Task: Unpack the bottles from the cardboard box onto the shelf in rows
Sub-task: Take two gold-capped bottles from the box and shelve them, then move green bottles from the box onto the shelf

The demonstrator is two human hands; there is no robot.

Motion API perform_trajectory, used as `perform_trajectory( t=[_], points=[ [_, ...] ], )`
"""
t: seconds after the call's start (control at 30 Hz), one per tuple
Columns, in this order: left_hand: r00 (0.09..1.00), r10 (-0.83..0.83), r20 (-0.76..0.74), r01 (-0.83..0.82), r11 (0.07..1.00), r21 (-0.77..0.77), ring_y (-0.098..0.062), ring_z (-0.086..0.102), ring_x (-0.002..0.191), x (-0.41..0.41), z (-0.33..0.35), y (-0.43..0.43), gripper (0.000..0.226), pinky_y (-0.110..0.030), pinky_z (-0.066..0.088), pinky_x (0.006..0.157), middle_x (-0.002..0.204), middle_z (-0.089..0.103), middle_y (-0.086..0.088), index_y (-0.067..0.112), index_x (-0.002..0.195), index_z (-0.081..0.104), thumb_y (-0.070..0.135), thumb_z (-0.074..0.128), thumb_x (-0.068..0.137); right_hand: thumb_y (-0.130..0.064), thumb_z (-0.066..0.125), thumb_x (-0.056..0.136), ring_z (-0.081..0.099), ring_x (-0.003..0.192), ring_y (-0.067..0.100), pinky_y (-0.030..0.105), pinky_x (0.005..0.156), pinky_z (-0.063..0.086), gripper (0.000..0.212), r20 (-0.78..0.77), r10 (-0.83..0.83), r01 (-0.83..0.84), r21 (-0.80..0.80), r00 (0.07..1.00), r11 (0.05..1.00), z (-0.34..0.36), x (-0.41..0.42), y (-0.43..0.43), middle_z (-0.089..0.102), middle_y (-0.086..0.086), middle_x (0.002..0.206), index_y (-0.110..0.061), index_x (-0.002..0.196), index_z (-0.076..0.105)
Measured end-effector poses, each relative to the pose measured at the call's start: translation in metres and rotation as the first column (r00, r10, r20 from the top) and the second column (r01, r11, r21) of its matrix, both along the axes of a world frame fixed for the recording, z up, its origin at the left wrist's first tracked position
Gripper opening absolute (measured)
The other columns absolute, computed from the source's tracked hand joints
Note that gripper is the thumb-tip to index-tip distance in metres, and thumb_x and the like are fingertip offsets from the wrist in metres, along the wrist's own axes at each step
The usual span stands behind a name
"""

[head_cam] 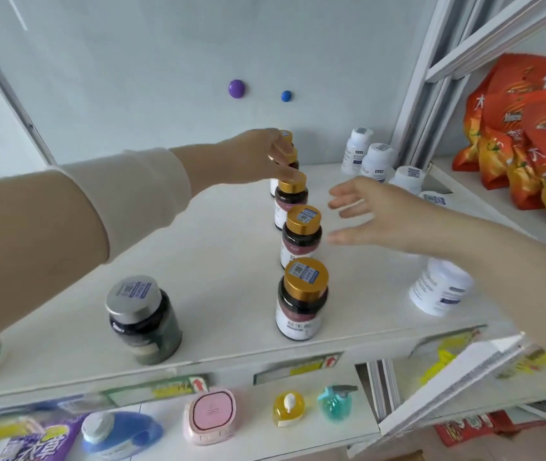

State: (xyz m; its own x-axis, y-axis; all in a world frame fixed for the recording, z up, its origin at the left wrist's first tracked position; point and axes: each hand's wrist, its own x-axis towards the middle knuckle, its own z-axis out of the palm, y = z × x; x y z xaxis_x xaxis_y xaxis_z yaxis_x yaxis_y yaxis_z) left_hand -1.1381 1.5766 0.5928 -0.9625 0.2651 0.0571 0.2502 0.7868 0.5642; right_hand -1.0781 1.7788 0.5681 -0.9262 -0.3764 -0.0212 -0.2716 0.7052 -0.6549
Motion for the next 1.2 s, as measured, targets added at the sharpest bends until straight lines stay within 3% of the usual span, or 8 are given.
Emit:
perform_trajectory(
  t=[0.13,0.23,0.43,0.7,0.9,1.03,1.2],
  points=[
    [0.979,0.039,-0.201,-0.096,0.954,-0.283,-0.021,0.052,0.115,0.044,0.035,0.002,0.046,-0.031,0.039,0.093,0.127,0.056,0.001,0.015,0.126,0.049,0.036,0.060,0.087,-0.034,0.068,0.081,0.051,0.115,0.014,0.029,0.099,0.041,0.062,-0.140,-0.022,0.038,0.117,0.990,0.992,0.031,0.023,0.022,0.052,-0.003,0.128,-0.016,0.133,0.041],
    [0.942,-0.008,-0.337,-0.178,0.837,-0.518,-0.025,0.051,0.116,0.094,0.054,0.018,0.045,-0.037,0.040,0.095,0.129,0.054,-0.002,0.017,0.128,0.047,0.038,0.056,0.089,-0.033,0.062,0.087,0.047,0.124,0.021,0.031,0.103,0.035,0.058,-0.296,0.012,0.070,0.268,0.955,0.961,0.044,0.050,0.034,0.048,0.004,0.137,-0.010,0.135,0.040],
    [0.892,-0.129,-0.433,-0.266,0.624,-0.735,-0.032,0.052,0.108,0.198,0.040,0.068,0.040,-0.036,0.037,0.086,0.116,0.056,-0.012,0.011,0.126,0.046,0.032,0.048,0.093,-0.031,0.051,0.090,0.040,0.127,0.033,0.042,0.102,0.038,0.052,-0.457,0.101,0.146,0.474,0.884,0.868,0.032,0.129,0.044,0.042,0.015,0.137,-0.007,0.135,0.039],
    [0.904,-0.258,-0.341,-0.188,0.476,-0.859,-0.034,0.054,0.107,0.306,-0.017,0.099,0.038,-0.037,0.038,0.081,0.117,0.056,-0.014,0.007,0.120,0.046,0.034,0.050,0.093,-0.028,0.047,0.092,0.038,0.128,0.034,0.043,0.099,0.035,0.048,-0.434,0.044,0.207,0.513,0.900,0.833,-0.017,0.233,0.058,0.042,0.014,0.136,-0.010,0.136,0.039],
    [0.948,-0.236,-0.214,-0.061,0.525,-0.849,-0.030,0.048,0.119,0.335,-0.092,0.106,0.046,-0.036,0.036,0.095,0.129,0.051,-0.011,0.010,0.131,0.040,0.037,0.048,0.094,-0.028,0.044,0.094,0.044,0.120,0.031,0.041,0.095,0.039,0.044,-0.405,-0.079,0.299,0.516,0.911,0.803,-0.091,0.283,0.065,0.045,0.015,0.133,-0.007,0.133,0.040],
    [0.945,-0.289,-0.152,0.046,0.579,-0.814,-0.028,0.049,0.117,0.345,-0.162,0.123,0.041,-0.034,0.036,0.094,0.127,0.052,-0.009,0.011,0.131,0.040,0.032,0.044,0.096,-0.026,0.043,0.095,0.047,0.116,0.031,0.040,0.091,0.041,0.040,-0.326,-0.168,0.337,0.583,0.930,0.739,-0.169,0.321,0.076,0.047,0.014,0.128,-0.007,0.129,0.042],
    [0.933,-0.354,0.060,0.250,0.520,-0.816,-0.029,0.049,0.115,0.363,-0.255,0.161,0.035,-0.035,0.035,0.095,0.127,0.051,-0.011,0.009,0.127,0.042,0.025,0.043,0.095,-0.029,0.043,0.095,0.047,0.118,0.029,0.039,0.093,0.041,0.038,-0.149,-0.317,0.337,0.625,0.937,0.704,-0.255,0.374,0.116,0.048,0.012,0.129,-0.009,0.128,0.043]
  ],
)
